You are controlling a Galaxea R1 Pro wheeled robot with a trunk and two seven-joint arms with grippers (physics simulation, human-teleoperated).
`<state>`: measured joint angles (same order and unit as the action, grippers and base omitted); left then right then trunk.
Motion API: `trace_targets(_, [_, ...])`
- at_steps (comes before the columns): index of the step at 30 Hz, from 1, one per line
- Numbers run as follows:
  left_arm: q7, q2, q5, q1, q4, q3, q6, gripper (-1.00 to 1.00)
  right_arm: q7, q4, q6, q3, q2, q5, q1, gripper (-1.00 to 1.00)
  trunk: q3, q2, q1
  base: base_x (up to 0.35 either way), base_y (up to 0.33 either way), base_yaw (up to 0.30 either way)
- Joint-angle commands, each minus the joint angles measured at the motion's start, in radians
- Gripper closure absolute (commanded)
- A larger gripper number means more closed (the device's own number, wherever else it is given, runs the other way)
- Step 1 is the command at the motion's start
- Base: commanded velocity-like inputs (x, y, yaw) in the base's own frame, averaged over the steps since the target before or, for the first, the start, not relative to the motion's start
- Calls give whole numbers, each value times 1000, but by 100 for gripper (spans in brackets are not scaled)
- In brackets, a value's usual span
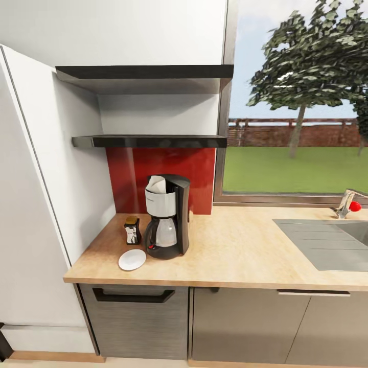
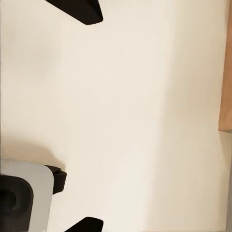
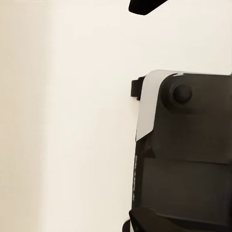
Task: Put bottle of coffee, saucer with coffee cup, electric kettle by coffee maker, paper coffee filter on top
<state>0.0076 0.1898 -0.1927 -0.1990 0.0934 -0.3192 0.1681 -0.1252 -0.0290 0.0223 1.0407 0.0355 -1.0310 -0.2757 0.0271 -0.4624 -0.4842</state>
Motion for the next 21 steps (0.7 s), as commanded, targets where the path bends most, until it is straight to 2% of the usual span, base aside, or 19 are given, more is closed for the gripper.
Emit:
trace_targets(1, [6, -5, -31, -1, -8, -8, 4, -100, -4, 1, 2, 8, 1, -11, 0, -100, 0, -1, 0, 0, 0, 0])
trace_targets(7, [14, -27, -114, 5, -34, -8, -1, -100, 16, 2, 2, 7, 5, -18, 0, -100, 0, -1, 0, 0, 0, 0])
trace_targets(9, [17, -30, -128, 9, -50, -8, -3, -100, 57, 1, 2, 7, 4, -37, 0, -100, 0, -1, 0, 0, 0, 0])
trace_targets(10, [21, -30, -137, 13, -64, -8, -4, -100, 127, 0, 2, 8, 1, -84, 0, -100, 0, -1, 0, 0, 0, 0])
trace_targets(12, [23, -30, -140, 16, -69, -8, -5, -100, 159, 0, 1, 9, -3, -117, 0, -100, 0, -1, 0, 0, 0, 0])
trace_targets(15, [25, -29, -140, 25, -72, -10, -6, -100, 179, -1, 1, 10, -7, -142, 0, -100, 0, -1, 0, 0, 0, 0])
trace_targets(21, [25, -30, -139, 32, -73, -12, -7, -100, 185, -2, 1, 10, -9, -153, 0, -100, 0, -1, 0, 0, 0, 0])
